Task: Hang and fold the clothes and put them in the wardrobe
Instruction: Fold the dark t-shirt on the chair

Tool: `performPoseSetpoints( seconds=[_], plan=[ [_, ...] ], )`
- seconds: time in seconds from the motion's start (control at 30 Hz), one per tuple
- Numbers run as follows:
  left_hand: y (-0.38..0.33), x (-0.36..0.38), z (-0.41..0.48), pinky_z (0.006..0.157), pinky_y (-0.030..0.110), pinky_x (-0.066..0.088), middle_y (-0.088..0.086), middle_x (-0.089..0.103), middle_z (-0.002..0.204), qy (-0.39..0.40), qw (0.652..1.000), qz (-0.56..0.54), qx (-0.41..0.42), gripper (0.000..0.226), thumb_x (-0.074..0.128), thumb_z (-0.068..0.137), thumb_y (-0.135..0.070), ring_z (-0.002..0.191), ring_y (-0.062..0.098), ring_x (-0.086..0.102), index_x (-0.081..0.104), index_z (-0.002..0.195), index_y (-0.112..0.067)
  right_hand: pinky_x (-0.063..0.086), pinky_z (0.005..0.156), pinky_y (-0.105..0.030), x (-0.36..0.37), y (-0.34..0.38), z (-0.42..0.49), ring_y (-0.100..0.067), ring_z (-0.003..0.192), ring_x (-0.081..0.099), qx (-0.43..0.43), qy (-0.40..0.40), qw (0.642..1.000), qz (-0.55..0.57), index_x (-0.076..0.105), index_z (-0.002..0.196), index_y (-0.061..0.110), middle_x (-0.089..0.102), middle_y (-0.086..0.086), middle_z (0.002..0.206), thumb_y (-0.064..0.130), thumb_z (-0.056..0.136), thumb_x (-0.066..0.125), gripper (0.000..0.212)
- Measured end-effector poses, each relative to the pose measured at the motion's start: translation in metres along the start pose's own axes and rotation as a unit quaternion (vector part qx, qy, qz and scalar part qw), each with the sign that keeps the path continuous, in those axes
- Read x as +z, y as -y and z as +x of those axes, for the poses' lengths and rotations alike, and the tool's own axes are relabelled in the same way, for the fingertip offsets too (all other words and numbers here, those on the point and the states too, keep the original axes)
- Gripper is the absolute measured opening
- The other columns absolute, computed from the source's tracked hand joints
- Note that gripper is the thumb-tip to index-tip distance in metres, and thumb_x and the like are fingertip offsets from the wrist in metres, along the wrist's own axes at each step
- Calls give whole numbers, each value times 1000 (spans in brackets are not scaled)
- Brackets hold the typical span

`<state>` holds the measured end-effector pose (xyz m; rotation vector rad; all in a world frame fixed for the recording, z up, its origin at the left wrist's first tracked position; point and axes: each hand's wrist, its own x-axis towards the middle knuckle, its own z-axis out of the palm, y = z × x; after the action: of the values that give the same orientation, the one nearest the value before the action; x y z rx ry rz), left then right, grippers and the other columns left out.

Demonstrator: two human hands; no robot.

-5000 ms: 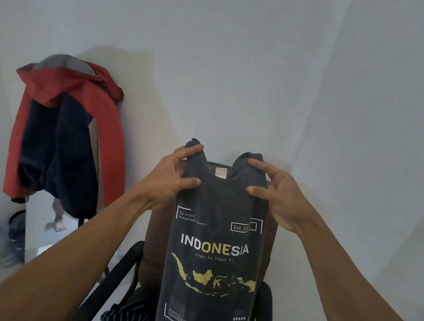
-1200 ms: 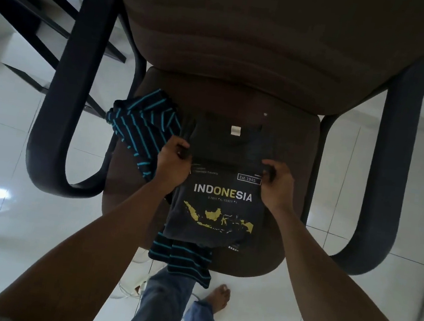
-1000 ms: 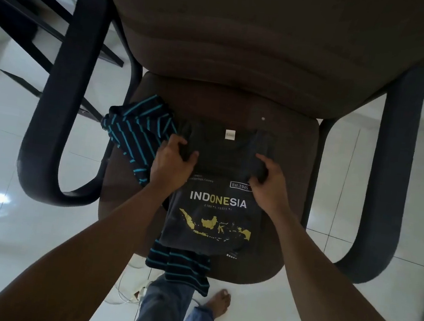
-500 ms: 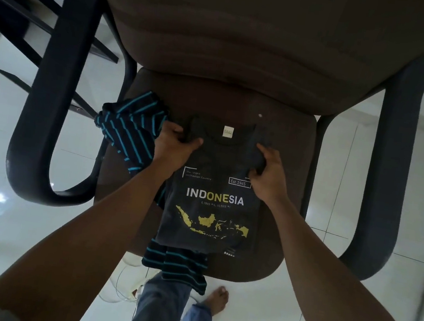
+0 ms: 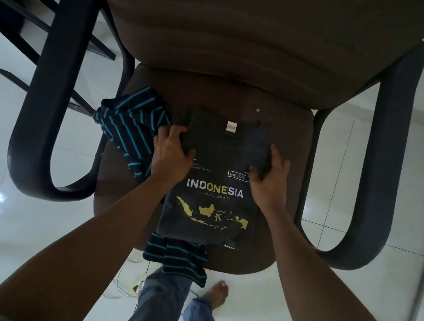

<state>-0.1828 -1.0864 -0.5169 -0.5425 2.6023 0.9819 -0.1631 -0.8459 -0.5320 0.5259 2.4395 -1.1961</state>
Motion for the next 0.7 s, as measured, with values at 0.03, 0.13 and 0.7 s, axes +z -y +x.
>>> performPoseSetpoints(
  seconds=[0.03,0.13,0.7],
  plan=[
    [2,0,-9,101,43,45,10,42,133,10,1000,-3,-23,64,78,81,-31,122,30,46,45,134,-16,52,97,-37,1,-3,-7,-19,115,54,14,-12,1000,0,26,153,30,33,-1,137,33,91,68,74],
    [8,0,-32,96,42,48,10,41,131,97,990,-14,-99,81,83,75,-42,115,28,51,36,134,-12,48,98,-37,5,-5,-27,-27,120,54,30,11,999,-10,25,154,29,36,-4,136,38,90,68,77],
    [18,5,-56,89,43,54,1,58,112,78,985,-113,-106,58,79,81,-19,103,22,61,33,116,-27,44,70,3,9,3,-55,12,83,58,31,128,989,72,10,157,37,53,13,121,9,101,51,75]
  ],
)
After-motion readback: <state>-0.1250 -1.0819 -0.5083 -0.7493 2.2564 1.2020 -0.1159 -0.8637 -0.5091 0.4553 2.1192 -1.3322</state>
